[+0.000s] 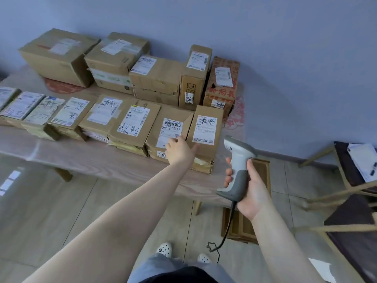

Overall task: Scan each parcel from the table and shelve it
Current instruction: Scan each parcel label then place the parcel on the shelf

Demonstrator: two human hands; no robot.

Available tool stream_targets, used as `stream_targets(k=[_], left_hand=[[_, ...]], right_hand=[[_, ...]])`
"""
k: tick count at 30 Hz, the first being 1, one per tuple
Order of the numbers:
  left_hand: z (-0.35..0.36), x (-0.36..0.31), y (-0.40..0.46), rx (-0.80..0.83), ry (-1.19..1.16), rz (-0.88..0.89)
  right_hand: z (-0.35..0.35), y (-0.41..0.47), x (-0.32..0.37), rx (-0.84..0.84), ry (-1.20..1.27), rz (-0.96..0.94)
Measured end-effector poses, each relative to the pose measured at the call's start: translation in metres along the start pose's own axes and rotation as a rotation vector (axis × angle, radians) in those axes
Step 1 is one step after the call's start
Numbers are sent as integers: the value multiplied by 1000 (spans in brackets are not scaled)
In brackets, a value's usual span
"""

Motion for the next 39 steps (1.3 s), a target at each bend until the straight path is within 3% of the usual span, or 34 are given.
stream_targets(k=[5,11,14,17,19,22,25,39], left_hand=[[17,-9,0,-64,147,74],[33,-21,-10,-106,61,64],[53,-25,-11,-43,-232,-25],[81,-16,-19,72,-723,-404],[94,-17,-28,159,-931,-585],[104,-23,-31,221,-1105,-646],[108,-36,-28,171,-1282,-613],[114,-35,-40,-25,-1028,-402]], right_hand=[[0,2,0,-18,-3,4],[-7,0,14,-41,-6,-6],[-10,-1,21,-54,-4,-4],[-18,-3,29,-71,-5,-3],[-25,-6,35,-79,1,-6],[-35,-9,40,-75,-7,-4],[-42,-12,42,-74,-10,10],[-25,-15,61,-60,-97,-34]])
Point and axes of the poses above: each hand's wrist, its own y-axis towards the middle knuckle, its own z-axis out of the palm, x = y × z, the point moved 6 cm from there along y, towards the middle knuckle, and after that the axes turned 11 degrees about z, right-handed, at the moved point
